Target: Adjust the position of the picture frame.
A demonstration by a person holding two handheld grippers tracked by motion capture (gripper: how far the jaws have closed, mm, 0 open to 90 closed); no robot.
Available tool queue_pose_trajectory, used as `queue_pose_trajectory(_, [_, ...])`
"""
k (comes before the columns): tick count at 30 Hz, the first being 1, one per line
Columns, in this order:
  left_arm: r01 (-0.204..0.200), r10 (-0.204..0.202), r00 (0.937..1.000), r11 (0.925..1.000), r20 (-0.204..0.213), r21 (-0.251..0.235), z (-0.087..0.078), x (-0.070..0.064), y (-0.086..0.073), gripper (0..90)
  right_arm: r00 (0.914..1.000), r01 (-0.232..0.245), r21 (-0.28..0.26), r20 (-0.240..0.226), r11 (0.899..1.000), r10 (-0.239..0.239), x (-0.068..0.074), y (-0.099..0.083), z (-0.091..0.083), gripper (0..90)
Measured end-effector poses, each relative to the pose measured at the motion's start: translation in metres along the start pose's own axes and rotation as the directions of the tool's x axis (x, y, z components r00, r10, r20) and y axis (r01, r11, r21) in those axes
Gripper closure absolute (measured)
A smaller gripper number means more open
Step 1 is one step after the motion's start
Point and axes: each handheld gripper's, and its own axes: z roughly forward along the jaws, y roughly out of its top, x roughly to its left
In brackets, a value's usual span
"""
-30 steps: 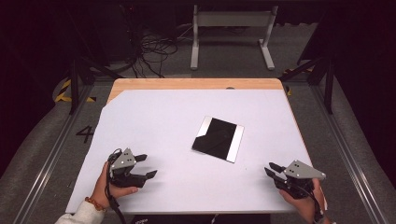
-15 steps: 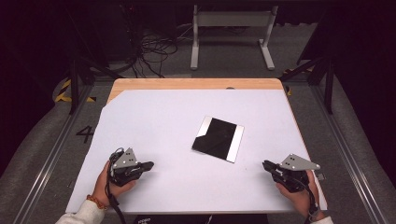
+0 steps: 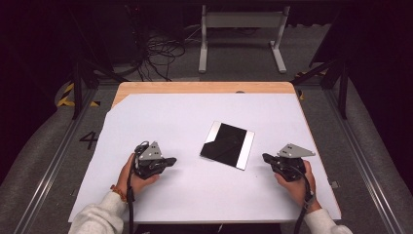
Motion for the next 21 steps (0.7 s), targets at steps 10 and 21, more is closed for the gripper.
queue_pose_trajectory(10, [0.026, -0.026, 0.9994, 0.9995, 0.022, 0.020, 0.042, 0.015, 0.026, 89.7, 0.9982, -0.042, 0.006, 0.044, 0.999, 0.041, -0.003, 0.022, 0.039, 90.0])
queue_pose_trajectory(21, [0.035, -0.038, 0.9983, 0.9971, 0.044, 0.068, 0.077, 0.018, 0.045, 89.5, 0.9881, -0.119, 0.032, 0.102, 0.992, 0.116, -0.019, 0.034, 0.063, 90.0])
